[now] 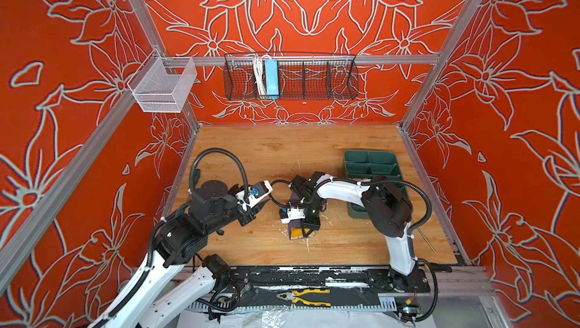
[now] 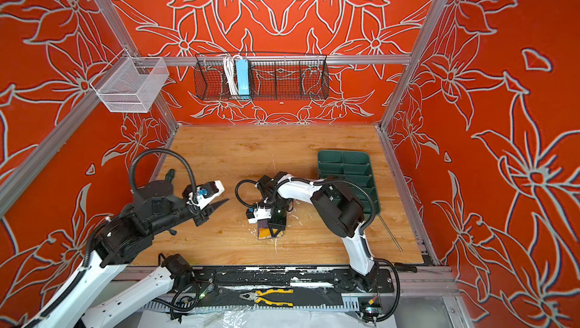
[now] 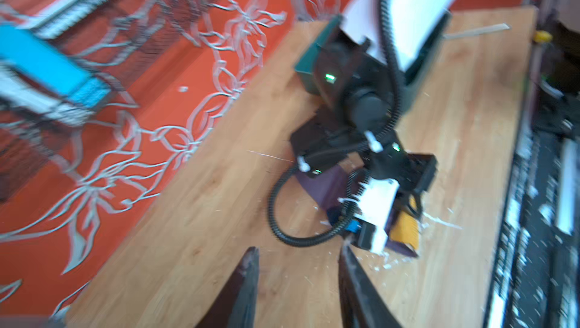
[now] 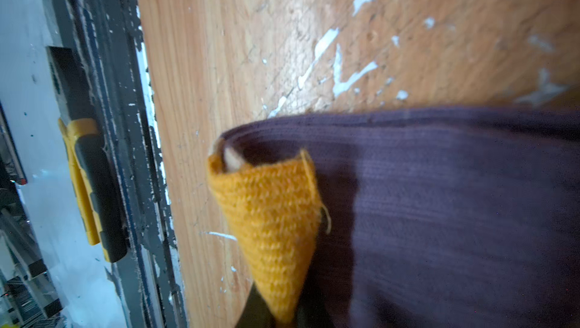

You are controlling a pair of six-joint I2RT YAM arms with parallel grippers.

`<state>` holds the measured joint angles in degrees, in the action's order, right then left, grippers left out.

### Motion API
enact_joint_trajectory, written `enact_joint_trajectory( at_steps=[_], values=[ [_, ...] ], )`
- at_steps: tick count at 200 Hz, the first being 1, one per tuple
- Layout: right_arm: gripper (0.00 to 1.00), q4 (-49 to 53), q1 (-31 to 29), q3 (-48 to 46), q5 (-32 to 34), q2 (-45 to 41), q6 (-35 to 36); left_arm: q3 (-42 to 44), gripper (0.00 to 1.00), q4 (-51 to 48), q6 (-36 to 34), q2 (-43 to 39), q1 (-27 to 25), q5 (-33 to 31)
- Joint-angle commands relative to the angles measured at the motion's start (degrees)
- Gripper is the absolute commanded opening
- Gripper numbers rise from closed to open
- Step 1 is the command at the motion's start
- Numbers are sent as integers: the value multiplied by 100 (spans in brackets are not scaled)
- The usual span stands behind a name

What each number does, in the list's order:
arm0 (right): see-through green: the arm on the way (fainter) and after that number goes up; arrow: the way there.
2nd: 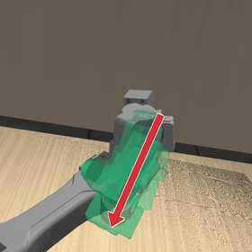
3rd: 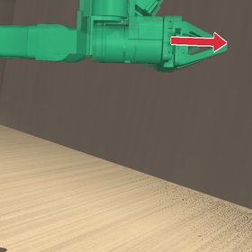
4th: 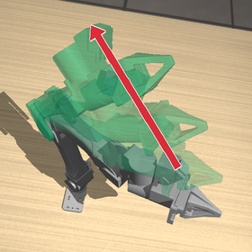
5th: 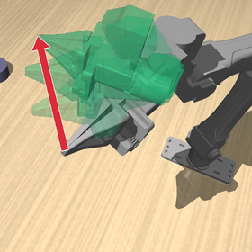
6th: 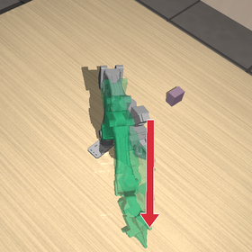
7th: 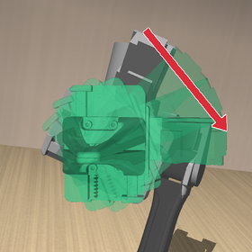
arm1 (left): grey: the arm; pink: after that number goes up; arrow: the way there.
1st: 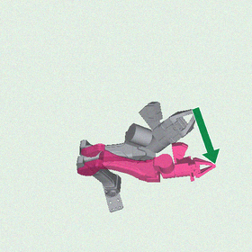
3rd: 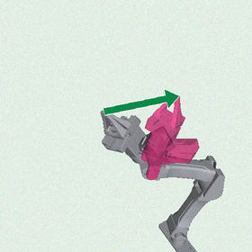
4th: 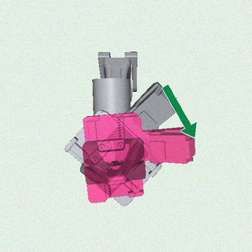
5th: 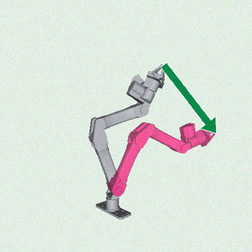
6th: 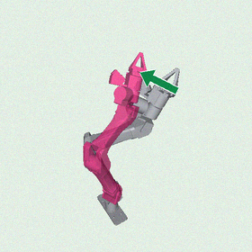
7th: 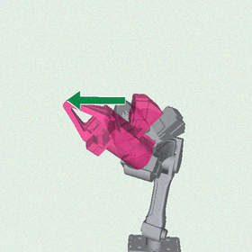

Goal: Roll the socks

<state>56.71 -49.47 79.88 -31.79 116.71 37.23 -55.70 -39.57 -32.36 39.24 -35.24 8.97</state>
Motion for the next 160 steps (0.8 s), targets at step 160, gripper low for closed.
enact_joint_trajectory(
  at_steps=[160],
  values=[
    [16, -37, 76, -93, 90, -133, 77, 1944, 43, 3133, 902, 4579, -3388, -3641]
  ],
)
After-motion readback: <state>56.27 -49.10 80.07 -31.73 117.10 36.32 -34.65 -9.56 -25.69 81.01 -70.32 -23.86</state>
